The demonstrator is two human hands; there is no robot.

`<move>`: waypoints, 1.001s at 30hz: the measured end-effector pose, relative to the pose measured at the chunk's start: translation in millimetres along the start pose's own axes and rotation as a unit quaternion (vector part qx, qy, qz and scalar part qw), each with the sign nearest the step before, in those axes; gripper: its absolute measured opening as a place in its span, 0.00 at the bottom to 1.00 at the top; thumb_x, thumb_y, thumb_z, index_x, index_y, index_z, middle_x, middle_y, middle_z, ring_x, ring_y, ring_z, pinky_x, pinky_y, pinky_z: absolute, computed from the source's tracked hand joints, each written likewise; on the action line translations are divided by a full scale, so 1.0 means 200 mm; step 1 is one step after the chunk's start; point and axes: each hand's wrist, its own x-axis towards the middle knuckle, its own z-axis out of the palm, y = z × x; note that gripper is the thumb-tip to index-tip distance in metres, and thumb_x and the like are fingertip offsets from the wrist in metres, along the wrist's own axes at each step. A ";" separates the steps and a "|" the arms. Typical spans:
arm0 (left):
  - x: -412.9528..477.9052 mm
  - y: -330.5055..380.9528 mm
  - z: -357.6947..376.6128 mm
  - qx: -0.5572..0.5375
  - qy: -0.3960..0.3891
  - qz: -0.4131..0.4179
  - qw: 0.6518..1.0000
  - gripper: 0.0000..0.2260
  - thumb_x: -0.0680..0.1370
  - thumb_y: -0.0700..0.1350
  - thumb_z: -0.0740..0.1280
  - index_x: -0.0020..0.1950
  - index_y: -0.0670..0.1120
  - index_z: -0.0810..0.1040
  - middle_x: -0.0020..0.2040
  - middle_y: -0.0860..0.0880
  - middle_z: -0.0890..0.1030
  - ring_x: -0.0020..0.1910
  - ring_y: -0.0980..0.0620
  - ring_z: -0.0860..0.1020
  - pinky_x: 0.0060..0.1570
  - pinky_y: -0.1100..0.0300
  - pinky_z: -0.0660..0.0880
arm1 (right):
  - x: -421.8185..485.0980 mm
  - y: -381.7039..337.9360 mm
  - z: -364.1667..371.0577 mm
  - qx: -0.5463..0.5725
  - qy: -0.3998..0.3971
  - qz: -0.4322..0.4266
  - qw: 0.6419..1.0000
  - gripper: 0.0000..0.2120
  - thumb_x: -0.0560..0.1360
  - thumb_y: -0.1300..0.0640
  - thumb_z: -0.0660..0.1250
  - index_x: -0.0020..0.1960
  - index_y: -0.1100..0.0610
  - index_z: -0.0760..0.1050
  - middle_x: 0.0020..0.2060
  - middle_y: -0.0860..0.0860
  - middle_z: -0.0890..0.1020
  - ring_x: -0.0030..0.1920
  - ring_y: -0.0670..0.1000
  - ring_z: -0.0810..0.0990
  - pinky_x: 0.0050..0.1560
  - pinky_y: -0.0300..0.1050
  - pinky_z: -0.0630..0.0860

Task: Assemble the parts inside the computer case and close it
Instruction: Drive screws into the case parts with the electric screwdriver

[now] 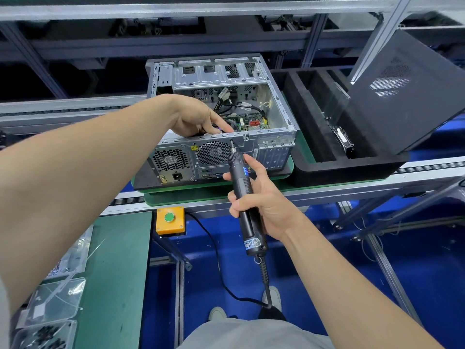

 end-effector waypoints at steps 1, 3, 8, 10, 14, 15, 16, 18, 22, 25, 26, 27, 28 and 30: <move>0.00 0.00 0.00 -0.003 -0.002 -0.003 1.000 0.21 0.81 0.31 0.61 0.48 0.51 0.89 0.76 0.47 0.70 0.78 0.45 0.59 0.78 0.50 0.55 | 0.00 0.00 0.00 -0.001 0.001 0.001 1.000 0.54 0.65 0.80 0.67 0.79 0.39 0.58 0.69 0.64 0.73 0.38 0.55 0.76 0.38 0.51 0.78; 0.00 0.00 0.00 -0.002 -0.003 -0.011 1.000 0.20 0.81 0.31 0.62 0.49 0.51 0.89 0.76 0.47 0.70 0.78 0.44 0.60 0.78 0.50 0.56 | 0.00 0.00 0.00 -0.001 0.002 0.001 1.000 0.54 0.64 0.80 0.67 0.79 0.39 0.58 0.69 0.64 0.73 0.38 0.55 0.76 0.37 0.51 0.78; 0.00 0.02 -0.02 0.023 0.001 -0.033 0.999 0.18 0.81 0.32 0.64 0.50 0.52 0.89 0.81 0.47 0.61 0.81 0.46 0.49 0.78 0.51 0.51 | 0.00 0.01 0.01 -0.002 0.003 0.001 1.000 0.54 0.64 0.80 0.68 0.78 0.38 0.58 0.69 0.64 0.73 0.39 0.56 0.76 0.37 0.51 0.78; -0.01 0.03 -0.02 0.021 -0.013 -0.034 0.999 0.18 0.81 0.32 0.63 0.50 0.52 0.89 0.80 0.47 0.63 0.81 0.47 0.52 0.72 0.56 0.56 | 0.00 0.01 0.01 -0.009 0.006 0.001 1.000 0.55 0.64 0.80 0.68 0.79 0.38 0.58 0.69 0.64 0.73 0.38 0.56 0.76 0.38 0.51 0.78; -0.03 0.03 -0.01 0.025 -0.016 -0.026 0.999 0.17 0.81 0.33 0.64 0.50 0.51 0.89 0.77 0.48 0.67 0.79 0.48 0.56 0.67 0.58 0.58 | 0.01 0.01 0.01 -0.008 0.005 0.001 1.000 0.56 0.64 0.80 0.68 0.79 0.38 0.57 0.69 0.64 0.73 0.38 0.56 0.76 0.38 0.52 0.78; -0.03 0.04 -0.01 0.025 -0.013 -0.024 0.999 0.17 0.81 0.33 0.64 0.50 0.50 0.89 0.76 0.48 0.69 0.79 0.48 0.57 0.69 0.58 0.58 | 0.01 0.01 0.01 -0.011 0.006 0.001 1.000 0.56 0.64 0.80 0.68 0.79 0.38 0.57 0.69 0.64 0.73 0.38 0.56 0.76 0.38 0.52 0.78; -0.03 0.04 -0.01 0.027 -0.010 -0.022 0.999 0.17 0.81 0.32 0.64 0.49 0.50 0.89 0.76 0.48 0.70 0.79 0.48 0.58 0.72 0.57 0.58 | 0.01 0.01 0.01 -0.017 0.008 0.001 1.000 0.56 0.64 0.80 0.68 0.79 0.38 0.57 0.69 0.63 0.74 0.38 0.56 0.76 0.38 0.51 0.78; -0.03 0.04 -0.02 0.043 -0.007 -0.018 0.999 0.18 0.81 0.32 0.63 0.50 0.49 0.89 0.77 0.48 0.69 0.80 0.46 0.56 0.78 0.52 0.55 | 0.01 0.01 0.01 -0.027 0.011 0.001 1.000 0.56 0.64 0.80 0.69 0.78 0.37 0.57 0.69 0.63 0.73 0.39 0.56 0.76 0.38 0.51 0.78; -0.03 0.05 -0.02 0.052 -0.006 -0.013 0.999 0.19 0.82 0.32 0.61 0.51 0.50 0.89 0.78 0.49 0.68 0.81 0.46 0.55 0.79 0.49 0.55 | 0.02 0.01 0.01 -0.028 0.012 0.002 1.000 0.56 0.63 0.80 0.69 0.79 0.38 0.55 0.69 0.63 0.73 0.39 0.55 0.76 0.38 0.50 0.78; -0.04 0.04 -0.01 0.056 0.000 -0.009 0.998 0.20 0.82 0.31 0.61 0.50 0.50 0.89 0.78 0.48 0.68 0.81 0.46 0.55 0.79 0.48 0.53 | 0.02 0.01 0.01 -0.029 0.012 0.003 1.000 0.57 0.63 0.79 0.69 0.79 0.39 0.54 0.69 0.63 0.73 0.39 0.55 0.76 0.38 0.51 0.77; -0.04 0.04 -0.01 0.056 0.002 -0.009 0.998 0.20 0.82 0.32 0.61 0.49 0.50 0.89 0.78 0.48 0.68 0.81 0.45 0.55 0.79 0.47 0.53 | 0.01 0.01 0.01 -0.031 0.013 0.004 0.999 0.56 0.63 0.79 0.69 0.79 0.39 0.54 0.69 0.63 0.73 0.39 0.55 0.76 0.38 0.51 0.77; -0.04 0.04 -0.01 0.054 0.004 -0.009 0.998 0.20 0.82 0.32 0.61 0.48 0.51 0.89 0.78 0.48 0.67 0.81 0.45 0.55 0.79 0.47 0.53 | 0.01 0.01 0.01 -0.033 0.015 0.005 0.999 0.56 0.63 0.79 0.69 0.79 0.39 0.55 0.69 0.63 0.73 0.39 0.55 0.76 0.38 0.51 0.77; -0.04 0.04 -0.01 0.051 0.005 -0.008 0.999 0.21 0.82 0.32 0.61 0.47 0.51 0.89 0.78 0.47 0.66 0.81 0.45 0.54 0.79 0.47 0.54 | 0.01 0.01 0.01 -0.033 0.017 0.004 0.999 0.56 0.63 0.78 0.69 0.79 0.39 0.55 0.69 0.63 0.73 0.39 0.55 0.76 0.37 0.51 0.77; -0.04 0.04 0.00 0.041 0.006 -0.001 0.999 0.22 0.82 0.31 0.61 0.45 0.52 0.89 0.79 0.47 0.65 0.81 0.45 0.54 0.78 0.49 0.56 | 0.01 0.01 0.02 -0.031 0.019 0.003 0.999 0.56 0.63 0.79 0.68 0.79 0.39 0.56 0.69 0.63 0.73 0.39 0.55 0.76 0.37 0.51 0.77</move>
